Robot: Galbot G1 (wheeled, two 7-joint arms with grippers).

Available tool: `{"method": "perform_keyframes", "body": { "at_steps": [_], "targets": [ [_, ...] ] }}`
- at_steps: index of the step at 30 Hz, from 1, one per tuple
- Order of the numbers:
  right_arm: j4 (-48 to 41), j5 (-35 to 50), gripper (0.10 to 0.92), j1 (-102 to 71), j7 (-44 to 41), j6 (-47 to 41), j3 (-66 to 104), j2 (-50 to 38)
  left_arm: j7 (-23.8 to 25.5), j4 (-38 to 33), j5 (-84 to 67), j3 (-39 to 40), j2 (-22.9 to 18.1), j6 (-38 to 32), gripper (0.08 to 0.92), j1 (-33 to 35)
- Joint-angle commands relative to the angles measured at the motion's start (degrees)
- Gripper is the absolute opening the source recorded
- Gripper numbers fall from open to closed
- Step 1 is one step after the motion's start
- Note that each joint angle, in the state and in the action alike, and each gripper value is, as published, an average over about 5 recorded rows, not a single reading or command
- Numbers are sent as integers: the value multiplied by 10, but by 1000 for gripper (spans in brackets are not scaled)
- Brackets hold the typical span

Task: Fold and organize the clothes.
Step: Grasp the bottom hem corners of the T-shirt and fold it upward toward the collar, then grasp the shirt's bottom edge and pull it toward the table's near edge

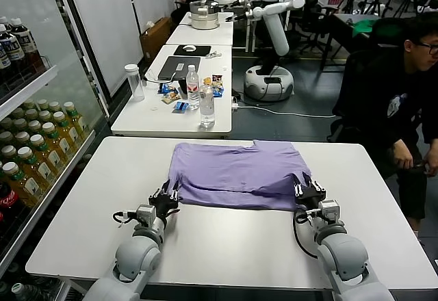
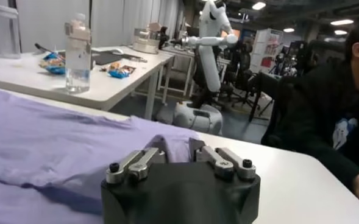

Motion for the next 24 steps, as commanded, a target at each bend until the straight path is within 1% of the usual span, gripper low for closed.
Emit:
{"method": "perform_keyframes", "body": {
  "at_steps": [1,3,7,10,13,15,17,20,22,24],
  "targets": [
    [16,-9,621,-26,-2,0,24,4,-12,-42,7,-10,-4,1,509,46],
    [23,-5,691,-41,-1,0,39,3,-13,-46,5,-11,-6,2,561,53],
    [14,3,789,-54,9,-13,55,4,-12,-33,-1,-6,-7,5,682,44],
    [-2,12,818,-60,14,-28,60,5,-13,-6,-7,-1,-8,8,763,22],
    [-12,22,822,-64,16,-39,57,5,-16,23,-10,3,-9,10,809,3],
    [-15,27,822,-64,17,-43,54,7,-17,36,-10,5,-9,11,807,-5],
    [-20,31,823,-62,17,-47,49,8,-19,44,-10,8,-9,13,781,-10],
    [-31,34,818,-55,18,-53,40,10,-20,54,-11,10,-8,16,707,-14],
    [-37,39,793,-48,18,-57,33,11,-21,58,-14,11,-8,18,647,-16],
    [-41,45,741,-42,18,-59,26,12,-22,60,-21,12,-7,20,595,-16]
  ]
}}
